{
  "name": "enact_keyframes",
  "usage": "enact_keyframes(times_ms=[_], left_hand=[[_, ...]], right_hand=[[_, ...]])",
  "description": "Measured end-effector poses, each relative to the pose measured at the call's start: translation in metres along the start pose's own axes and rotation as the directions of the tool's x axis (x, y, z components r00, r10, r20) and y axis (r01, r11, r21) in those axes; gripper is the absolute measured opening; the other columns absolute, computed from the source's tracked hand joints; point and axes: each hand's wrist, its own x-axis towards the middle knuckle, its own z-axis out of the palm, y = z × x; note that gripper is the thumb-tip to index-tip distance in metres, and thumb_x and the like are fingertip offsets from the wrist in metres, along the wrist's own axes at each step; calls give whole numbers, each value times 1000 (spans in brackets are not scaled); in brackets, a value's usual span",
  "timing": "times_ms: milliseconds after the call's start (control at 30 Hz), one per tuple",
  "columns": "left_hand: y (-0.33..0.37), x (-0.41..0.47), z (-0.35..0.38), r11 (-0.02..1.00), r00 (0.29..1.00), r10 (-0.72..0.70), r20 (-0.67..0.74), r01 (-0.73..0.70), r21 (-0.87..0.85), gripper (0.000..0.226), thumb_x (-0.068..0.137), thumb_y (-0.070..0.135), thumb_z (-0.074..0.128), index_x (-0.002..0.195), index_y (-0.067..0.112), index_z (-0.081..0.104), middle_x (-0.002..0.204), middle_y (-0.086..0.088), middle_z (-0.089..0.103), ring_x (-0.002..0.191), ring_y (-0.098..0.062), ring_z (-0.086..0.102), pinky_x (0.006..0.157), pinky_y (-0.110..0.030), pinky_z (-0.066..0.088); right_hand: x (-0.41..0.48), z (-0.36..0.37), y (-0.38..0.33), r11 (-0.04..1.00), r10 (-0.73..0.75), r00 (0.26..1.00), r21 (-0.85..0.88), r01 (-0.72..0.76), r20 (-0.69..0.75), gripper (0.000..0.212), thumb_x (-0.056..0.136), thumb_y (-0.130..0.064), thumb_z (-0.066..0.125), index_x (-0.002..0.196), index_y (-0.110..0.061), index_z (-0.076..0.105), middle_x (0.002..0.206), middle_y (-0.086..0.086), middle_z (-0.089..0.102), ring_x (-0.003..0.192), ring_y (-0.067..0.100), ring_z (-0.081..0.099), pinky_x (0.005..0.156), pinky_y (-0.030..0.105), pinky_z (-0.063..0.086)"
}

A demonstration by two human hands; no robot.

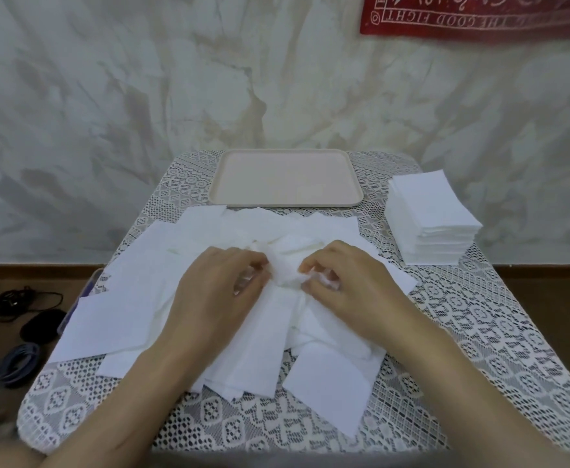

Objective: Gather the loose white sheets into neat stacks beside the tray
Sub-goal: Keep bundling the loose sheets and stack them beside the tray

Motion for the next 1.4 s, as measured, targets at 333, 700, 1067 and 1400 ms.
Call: enact_keyframes(times_ms=[333, 700, 1067, 1400], left_hand=[[0, 2, -5, 993, 999, -44, 13, 45, -110, 10, 95, 33, 75, 105, 33, 77, 90, 32, 63, 91, -6, 61, 79, -33, 54], [2, -13, -26, 824, 964, -231, 131, 265, -500, 57, 78, 52, 83, 131, 48, 62, 112, 13, 74, 106, -7, 69, 92, -37, 56], [7, -4, -25, 517, 932, -316, 178, 327, -791, 30, 85, 39, 82, 75, 12, 73, 70, 0, 68, 63, -10, 60, 57, -21, 45], [13, -11, -26, 529, 930, -260, 260, 362, -767, 18, 92, 35, 76, 100, 20, 80, 99, -8, 80, 89, -24, 76, 70, -39, 57]], right_hand=[[7, 2, 4, 991, -43, 992, -134, 26, -121, 22, 98, -28, 62, 117, -32, 72, 111, -15, 65, 99, 14, 45, 80, 28, 38], [-6, -13, -36, 852, -42, 999, 521, 52, -29, 28, 101, -20, 63, 75, -29, 61, 68, -13, 59, 63, 2, 52, 62, 22, 42], [7, -10, -39, 648, 141, 990, 758, -73, -26, 12, 91, -10, 73, 80, -7, 69, 66, 9, 70, 51, 11, 57, 51, 21, 49], [2, -3, -39, 683, 199, 976, 701, -203, 89, 47, 94, -16, 72, 48, -21, 60, 48, -3, 56, 47, 13, 58, 48, 25, 51]])
